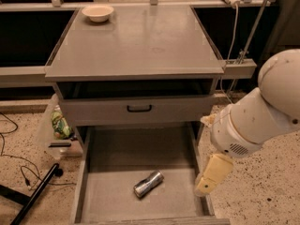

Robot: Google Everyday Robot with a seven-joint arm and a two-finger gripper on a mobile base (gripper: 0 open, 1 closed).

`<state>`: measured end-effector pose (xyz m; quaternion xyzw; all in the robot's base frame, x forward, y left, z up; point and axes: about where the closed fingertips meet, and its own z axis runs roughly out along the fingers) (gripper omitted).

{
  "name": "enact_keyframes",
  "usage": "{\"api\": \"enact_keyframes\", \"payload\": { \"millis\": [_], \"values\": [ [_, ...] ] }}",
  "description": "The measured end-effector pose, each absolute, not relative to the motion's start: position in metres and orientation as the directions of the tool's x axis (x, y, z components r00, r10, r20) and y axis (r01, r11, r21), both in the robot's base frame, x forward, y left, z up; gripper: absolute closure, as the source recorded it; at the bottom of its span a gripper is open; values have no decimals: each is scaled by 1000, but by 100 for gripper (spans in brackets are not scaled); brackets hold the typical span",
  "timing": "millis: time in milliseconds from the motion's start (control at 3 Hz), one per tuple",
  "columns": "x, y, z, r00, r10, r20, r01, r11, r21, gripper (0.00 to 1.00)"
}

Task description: Pick redbull can from middle drawer and place on counter

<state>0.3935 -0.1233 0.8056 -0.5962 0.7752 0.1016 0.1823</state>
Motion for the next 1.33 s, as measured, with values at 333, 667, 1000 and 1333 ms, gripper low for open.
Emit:
{"api": "enact_keyframes", "payload": {
  "millis": [333, 667, 1000, 1333],
  "values": [
    [393, -123, 806, -223, -887, -404, -961, 268, -60, 0],
    [404, -110, 783, -198, -877, -439, -963, 258, -81, 0],
    [414, -65, 719, -164, -856, -491, -974, 218, -56, 0],
    [432, -26, 676, -140, -832, -537, -974, 214, -78, 0]
  ]
}}
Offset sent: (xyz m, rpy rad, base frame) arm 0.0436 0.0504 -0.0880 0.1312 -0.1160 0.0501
